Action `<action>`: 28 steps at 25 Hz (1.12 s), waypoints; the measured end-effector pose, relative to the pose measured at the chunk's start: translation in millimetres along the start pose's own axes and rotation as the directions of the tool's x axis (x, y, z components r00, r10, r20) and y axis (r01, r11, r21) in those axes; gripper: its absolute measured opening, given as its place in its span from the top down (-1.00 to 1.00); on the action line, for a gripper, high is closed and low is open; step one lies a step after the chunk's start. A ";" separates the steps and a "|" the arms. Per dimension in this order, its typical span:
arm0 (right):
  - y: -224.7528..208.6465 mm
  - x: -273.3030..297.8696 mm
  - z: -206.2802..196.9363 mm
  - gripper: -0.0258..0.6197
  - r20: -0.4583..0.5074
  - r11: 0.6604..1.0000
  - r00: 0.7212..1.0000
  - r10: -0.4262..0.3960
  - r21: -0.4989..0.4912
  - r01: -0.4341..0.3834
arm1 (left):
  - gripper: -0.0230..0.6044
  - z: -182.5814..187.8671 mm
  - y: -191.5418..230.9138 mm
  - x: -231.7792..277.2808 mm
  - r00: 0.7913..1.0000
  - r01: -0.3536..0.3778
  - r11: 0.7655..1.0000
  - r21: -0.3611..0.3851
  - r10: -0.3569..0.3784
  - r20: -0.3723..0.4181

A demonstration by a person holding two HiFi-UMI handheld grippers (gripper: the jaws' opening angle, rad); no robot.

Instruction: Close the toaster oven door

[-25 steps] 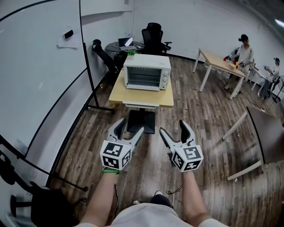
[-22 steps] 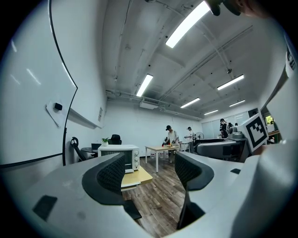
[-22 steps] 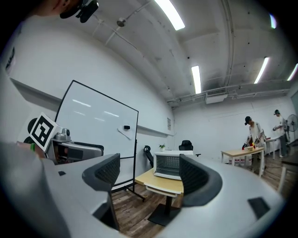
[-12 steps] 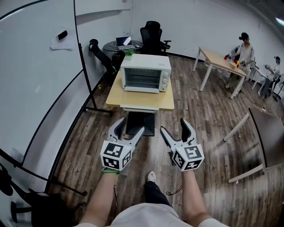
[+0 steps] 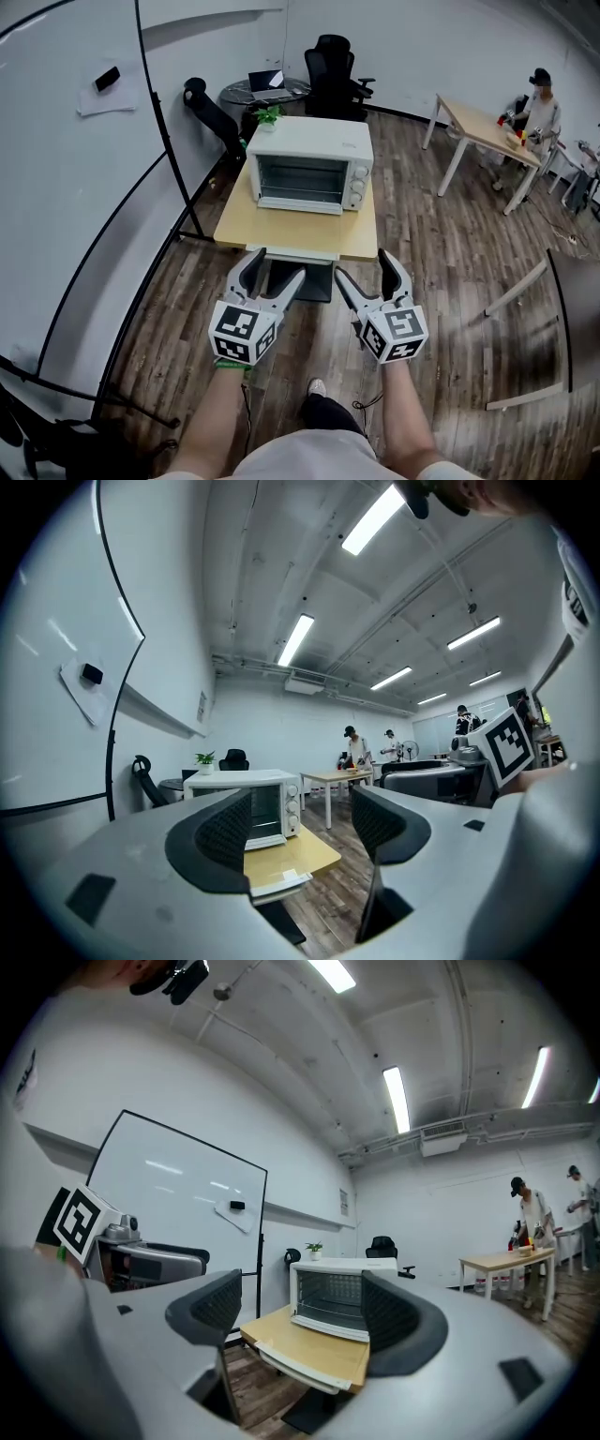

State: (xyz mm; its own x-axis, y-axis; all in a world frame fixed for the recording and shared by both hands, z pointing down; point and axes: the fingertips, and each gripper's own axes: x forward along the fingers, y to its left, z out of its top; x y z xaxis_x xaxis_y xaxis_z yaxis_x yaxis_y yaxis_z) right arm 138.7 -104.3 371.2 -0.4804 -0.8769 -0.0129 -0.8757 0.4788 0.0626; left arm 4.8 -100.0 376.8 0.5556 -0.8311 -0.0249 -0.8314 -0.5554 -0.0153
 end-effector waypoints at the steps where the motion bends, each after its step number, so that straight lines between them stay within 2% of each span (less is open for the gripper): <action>1: -7.7 11.4 -1.7 -0.27 -0.006 1.000 1.000 0.006 -0.003 -0.006 | -0.05 -0.7 5.2 11.9 1.000 -0.004 1.000 0.000 0.004 -0.003; 11: -80.8 105.6 1.3 -0.26 -0.022 0.998 0.998 0.060 -0.003 -0.060 | -0.05 3.3 46.8 113.7 0.998 -0.055 0.998 -0.010 0.055 -0.005; 17: -92.6 145.9 4.1 -0.26 -0.023 0.998 0.997 0.070 0.001 -0.070 | -0.05 6.4 74.6 141.7 0.998 -0.064 0.998 -0.004 0.064 -0.015; 21: -91.5 164.7 5.1 -0.26 -0.024 0.999 0.998 0.051 -0.011 -0.051 | -0.05 7.1 93.7 152.7 0.999 -0.052 0.999 -0.003 0.052 -0.009; 28: -88.4 186.9 1.4 -0.24 -0.040 0.999 0.998 -0.042 -0.011 0.041 | -0.05 0.4 124.7 163.1 1.000 0.007 1.000 -0.008 -0.007 -0.018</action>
State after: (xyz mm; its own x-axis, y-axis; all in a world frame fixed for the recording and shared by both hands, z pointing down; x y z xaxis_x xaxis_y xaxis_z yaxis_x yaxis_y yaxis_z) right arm 126.2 -310.4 361.9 -0.4412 -0.8971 0.0243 -0.8942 0.4417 0.0730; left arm -8.2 -304.9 370.4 0.5613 -0.8276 -0.0068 -0.8276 -0.5612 -0.0079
